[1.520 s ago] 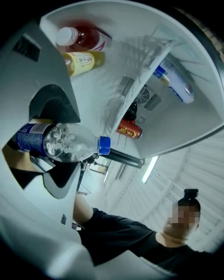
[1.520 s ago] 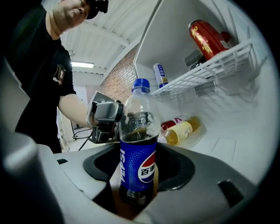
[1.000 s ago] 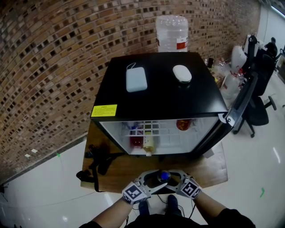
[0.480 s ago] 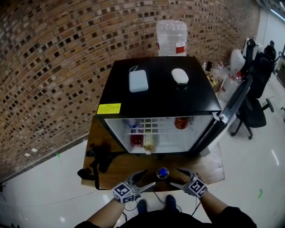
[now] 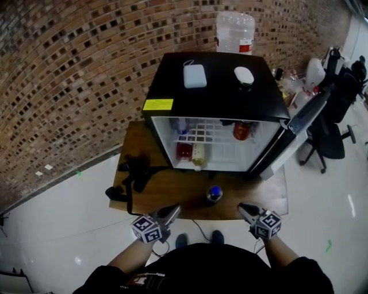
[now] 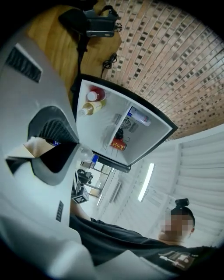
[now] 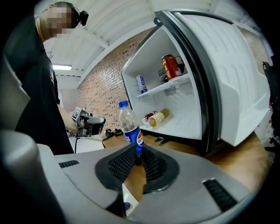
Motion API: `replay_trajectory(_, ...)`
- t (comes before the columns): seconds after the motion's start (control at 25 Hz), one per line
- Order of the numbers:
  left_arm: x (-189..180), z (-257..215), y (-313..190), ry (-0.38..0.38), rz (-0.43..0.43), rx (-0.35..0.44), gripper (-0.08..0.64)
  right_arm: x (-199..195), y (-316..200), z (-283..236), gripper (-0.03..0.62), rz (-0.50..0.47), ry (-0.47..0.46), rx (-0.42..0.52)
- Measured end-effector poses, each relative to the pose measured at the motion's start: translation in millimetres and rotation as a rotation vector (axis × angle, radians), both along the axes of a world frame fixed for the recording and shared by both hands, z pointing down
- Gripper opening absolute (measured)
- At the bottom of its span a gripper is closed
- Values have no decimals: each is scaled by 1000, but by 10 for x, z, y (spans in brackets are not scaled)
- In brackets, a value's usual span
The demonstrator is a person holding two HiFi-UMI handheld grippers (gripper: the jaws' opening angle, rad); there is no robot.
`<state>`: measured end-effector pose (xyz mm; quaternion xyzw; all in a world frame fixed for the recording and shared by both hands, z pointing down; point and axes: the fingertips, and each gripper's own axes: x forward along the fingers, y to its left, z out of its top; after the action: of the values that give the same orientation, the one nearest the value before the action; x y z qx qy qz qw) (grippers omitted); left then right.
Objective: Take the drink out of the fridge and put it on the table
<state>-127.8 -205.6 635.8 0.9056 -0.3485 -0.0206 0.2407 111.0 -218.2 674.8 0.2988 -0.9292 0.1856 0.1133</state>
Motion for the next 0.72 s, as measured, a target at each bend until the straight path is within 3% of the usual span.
replay_trajectory(0.28,-53,-74,49,28,-38,-15,0,47,186,-102,25,14,-22,-19)
replay_trajectory(0.44,-121,-179,113,44,-12,-2,0,-61,265,-182,23,40,-12,-23)
replay_trajectory(0.72,-278,-267,375,50,81,-4,0,-93,412,-394,3,208,-63,-26)
